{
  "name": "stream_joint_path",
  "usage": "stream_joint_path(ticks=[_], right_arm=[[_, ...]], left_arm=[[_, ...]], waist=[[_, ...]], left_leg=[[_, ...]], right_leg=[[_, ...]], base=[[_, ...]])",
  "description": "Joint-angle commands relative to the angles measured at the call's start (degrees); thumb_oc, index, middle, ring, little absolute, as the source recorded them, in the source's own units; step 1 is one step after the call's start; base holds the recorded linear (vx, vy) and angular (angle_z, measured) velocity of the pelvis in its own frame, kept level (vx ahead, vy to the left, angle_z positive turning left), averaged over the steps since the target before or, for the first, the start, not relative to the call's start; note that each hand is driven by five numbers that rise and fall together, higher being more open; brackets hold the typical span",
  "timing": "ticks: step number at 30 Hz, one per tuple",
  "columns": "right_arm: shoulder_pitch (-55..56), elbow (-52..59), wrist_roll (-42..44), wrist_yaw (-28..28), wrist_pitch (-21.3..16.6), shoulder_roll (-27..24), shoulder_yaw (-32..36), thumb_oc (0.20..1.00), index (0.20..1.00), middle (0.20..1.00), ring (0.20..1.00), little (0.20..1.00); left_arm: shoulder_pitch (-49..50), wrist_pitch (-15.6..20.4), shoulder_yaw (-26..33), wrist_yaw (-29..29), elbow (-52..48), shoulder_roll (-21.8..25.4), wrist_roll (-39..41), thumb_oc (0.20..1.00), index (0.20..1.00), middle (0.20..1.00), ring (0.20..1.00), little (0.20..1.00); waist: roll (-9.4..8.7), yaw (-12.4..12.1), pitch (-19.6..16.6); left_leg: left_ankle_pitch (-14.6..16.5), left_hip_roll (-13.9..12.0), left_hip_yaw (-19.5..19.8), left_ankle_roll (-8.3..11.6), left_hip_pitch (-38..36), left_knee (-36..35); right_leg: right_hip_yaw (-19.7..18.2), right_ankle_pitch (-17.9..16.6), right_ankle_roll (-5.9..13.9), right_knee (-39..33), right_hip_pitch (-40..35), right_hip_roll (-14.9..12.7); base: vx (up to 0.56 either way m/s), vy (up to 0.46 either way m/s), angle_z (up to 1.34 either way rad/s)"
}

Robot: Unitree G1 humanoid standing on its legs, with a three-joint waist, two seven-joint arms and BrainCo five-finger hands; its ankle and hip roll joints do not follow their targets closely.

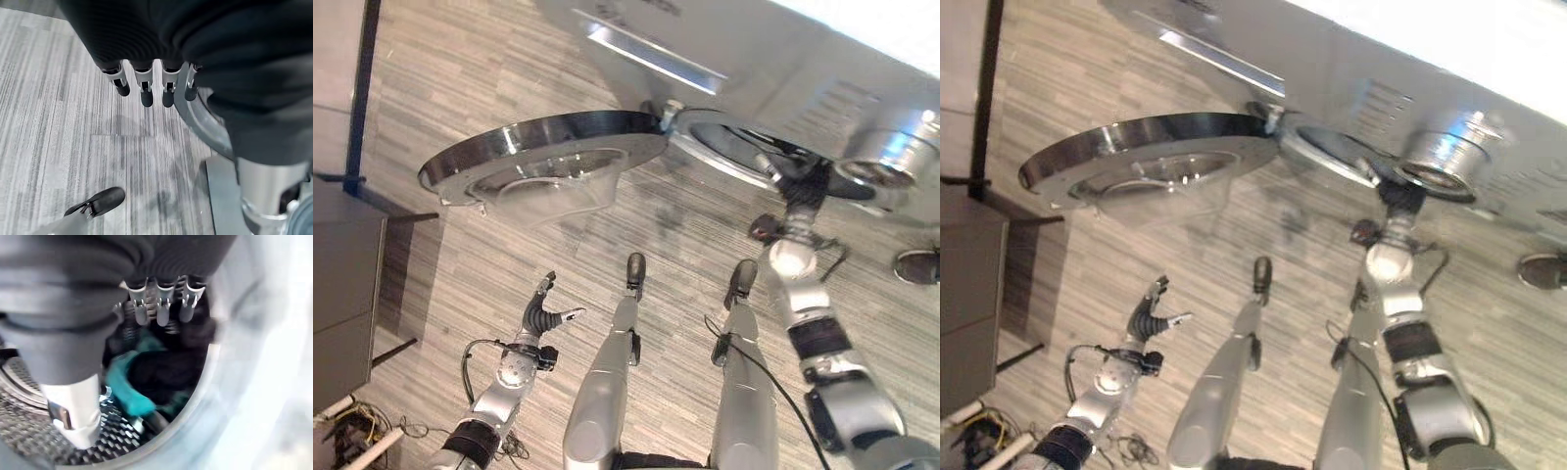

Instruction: Grab the laundry basket,head to the washer,open it,put in the laundry and shut it.

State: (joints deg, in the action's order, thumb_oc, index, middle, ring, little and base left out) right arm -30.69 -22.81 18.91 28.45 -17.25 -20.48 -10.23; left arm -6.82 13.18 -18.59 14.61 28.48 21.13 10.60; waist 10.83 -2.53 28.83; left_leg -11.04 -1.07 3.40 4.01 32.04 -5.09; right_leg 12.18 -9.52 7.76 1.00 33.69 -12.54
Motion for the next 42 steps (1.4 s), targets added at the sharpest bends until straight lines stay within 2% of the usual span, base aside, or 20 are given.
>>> stream_joint_path(ticks=[1,5,7,8,9,10,14,16,17,19,20,22,24,32,42], right_arm=[[1.25,-0.25,0.04,-4.5,-1.32,-0.09,-1.23,1.0,1.0,1.0,1.0,1.0],[8.74,-4.49,2.63,-7.35,0.12,3.33,-1.42,1.0,1.0,1.0,1.0,1.0],[13.18,-6.03,1.47,-8.88,1.76,3.24,-2.14,1.0,1.0,1.0,1.0,1.0],[16.96,-11.03,1.5,-11.07,3.45,3.72,-2.76,1.0,1.0,1.0,1.0,1.0],[18.34,-13.16,0.14,-11.52,4.51,3.8,-3.45,1.0,1.0,1.0,1.0,1.0],[18.32,-13.16,0.13,-11.51,4.51,3.81,-3.45,1.0,1.0,1.0,1.0,1.0],[25.11,-22.89,-12.2,-12.66,8.85,2.95,-5.78,1.0,1.0,1.0,1.0,1.0],[27.97,-35.36,-16.77,-14.18,11.26,4.4,-4.91,1.0,1.0,1.0,1.0,1.0],[27.97,-35.36,-16.77,-14.18,11.26,4.4,-4.91,1.0,1.0,1.0,1.0,1.0],[28.28,-41.82,-19.49,-14.37,12.54,5.36,-5.21,1.0,1.0,1.0,1.0,1.0],[28.68,-47.11,-22.73,-15.03,13.86,5.83,-5.52,1.0,1.0,1.0,1.0,1.0],[28.68,-47.13,-22.74,-15.03,13.84,5.83,-5.52,1.0,1.0,1.0,1.0,1.0],[28.87,-50.82,-24.51,-16.03,14.93,6.63,-5.82,1.0,1.0,1.0,1.0,1.0],[28.97,-54.41,-24.75,-18.02,16.11,7.23,-5.48,1.0,1.0,1.0,1.0,1.0],[29.23,-56.09,-25.29,-18.59,15.98,6.0,-5.13,1.0,1.0,1.0,1.0,1.0]], left_arm=[[1.75,-0.68,-1.96,-0.42,3.4,0.01,-1.13,1.0,1.0,1.0,1.0,1.0],[2.15,-0.98,-1.84,-1.42,5.92,-0.58,-1.31,1.0,1.0,1.0,1.0,1.0],[2.51,-1.17,-1.24,-1.37,7.71,-0.49,-2.52,1.0,1.0,1.0,1.0,1.0],[2.76,-1.48,0.03,-1.1,10.64,-0.67,-3.17,1.0,1.0,1.0,1.0,1.0],[2.94,-1.53,0.85,-0.73,12.25,-0.78,-3.1,1.0,1.0,1.0,1.0,1.0],[2.93,-1.52,0.86,-0.73,12.26,-0.77,-3.1,1.0,1.0,1.0,1.0,1.0],[3.33,-2.51,4.67,1.48,22.2,-2.1,-5.33,1.0,1.0,1.0,1.0,1.0],[3.47,-3.89,6.13,1.81,30.7,-3.64,-7.91,1.0,1.0,1.0,1.0,1.0],[3.47,-3.89,6.13,1.81,30.7,-3.64,-7.91,1.0,1.0,1.0,1.0,1.0],[3.24,-4.64,6.05,1.35,35.56,-4.8,-9.88,1.0,1.0,1.0,1.0,1.0],[3.69,-5.48,5.62,0.03,39.22,-5.92,-11.97,1.0,1.0,1.0,1.0,1.0],[3.68,-5.47,5.62,0.04,39.24,-5.93,-11.97,1.0,1.0,1.0,1.0,1.0],[3.77,-6.13,4.17,-1.61,42.22,-7.67,-14.26,1.0,1.0,1.0,1.0,1.0],[3.13,-6.52,2.53,-3.74,42.95,-8.97,-15.55,1.0,1.0,1.0,1.0,1.0],[4.56,-6.59,2.05,-5.48,44.68,-10.6,-15.89,1.0,1.0,1.0,1.0,1.0]], waist=[[-0.9,-1.05,-1.79],[-2.55,0.59,-3.28],[-3.68,1.42,-4.34],[-5.22,2.02,-5.89],[-5.94,2.19,-6.76],[-5.97,2.22,-6.87],[-8.79,2.78,-10.96],[-10.29,3.25,-15.63],[-10.29,3.25,-15.63],[-10.64,3.37,-17.8],[-10.98,3.32,-20.85],[-10.97,3.31,-20.77],[-11.58,3.45,-24.38],[-12.13,3.3,-27.66],[-10.73,3.27,-28.83]], left_leg=[[5.98,-0.49,-1.93,1.09,-3.82,0.09],[6.61,-0.31,-2.68,0.77,-6.09,0.09],[7.06,-0.38,-3.09,0.67,-7.64,0.09],[7.62,-0.64,-3.7,0.51,-9.76,0.09],[7.94,-0.73,-3.94,0.27,-10.9,0.09],[7.83,-0.67,-3.92,0.24,-10.71,0.09],[9.56,-1.25,-4.52,-0.68,-16.68,0.27],[11.04,-1.57,-4.55,-1.4,-22.17,0.48],[11.04,-1.57,-4.55,-1.4,-22.17,0.48],[11.68,-1.99,-4.57,-1.43,-25.15,0.37],[12.65,-2.3,-4.57,-1.61,-28.41,0.26],[12.66,-2.31,-4.58,-1.61,-28.52,0.24],[14.11,-2.76,-4.65,-1.6,-32.38,0.09],[15.29,-3.6,-4.7,-1.34,-35.88,0.09],[14.98,-4.17,-4.36,-0.85,-36.43,0.09]], right_leg=[[-0.71,7.47,0.99,4.96,-2.62,-0.36],[-0.95,5.96,1.41,2.56,-5.59,-0.76],[-0.92,5.23,1.71,1.34,-7.57,-0.94],[-1.1,4.52,1.94,-0.23,-9.93,-1.05],[-1.36,4.15,2.05,-0.89,-11.11,-1.06],[-1.35,3.99,2.06,-1.01,-11.0,-1.11],[-1.85,3.77,2.32,-2.89,-16.94,-1.06],[-1.85,4.45,2.45,-3.28,-22.01,-0.62],[-1.85,4.45,2.45,-3.28,-22.01,-0.62],[-1.8,5.2,2.4,-3.16,-24.37,-0.28],[-2.15,6.14,2.17,-2.96,-26.94,0.27],[-2.15,6.15,2.16,-2.98,-27.04,0.28],[-2.66,6.9,2.16,-3.9,-30.69,0.79],[-3.11,8.17,1.7,-4.59,-34.49,1.45],[-2.93,8.02,1.11,-5.84,-35.96,1.94]], base=[[-0.02,0.089,-0.11],[0.0,0.055,-0.05],[0.01,0.046,-0.09],[0.05,0.038,-0.06],[0.04,0.03,-0.03],[0.05,0.015,-0.06],[0.1,0.006,-0.22],[0.17,0.022,-0.09],[0.12,0.017,-0.06],[0.11,0.022,-0.05],[0.13,0.025,-0.03],[0.08,0.01,-0.07],[0.11,0.004,-0.05],[0.04,-0.007,-0.03],[0.0,0.0,0.0]])
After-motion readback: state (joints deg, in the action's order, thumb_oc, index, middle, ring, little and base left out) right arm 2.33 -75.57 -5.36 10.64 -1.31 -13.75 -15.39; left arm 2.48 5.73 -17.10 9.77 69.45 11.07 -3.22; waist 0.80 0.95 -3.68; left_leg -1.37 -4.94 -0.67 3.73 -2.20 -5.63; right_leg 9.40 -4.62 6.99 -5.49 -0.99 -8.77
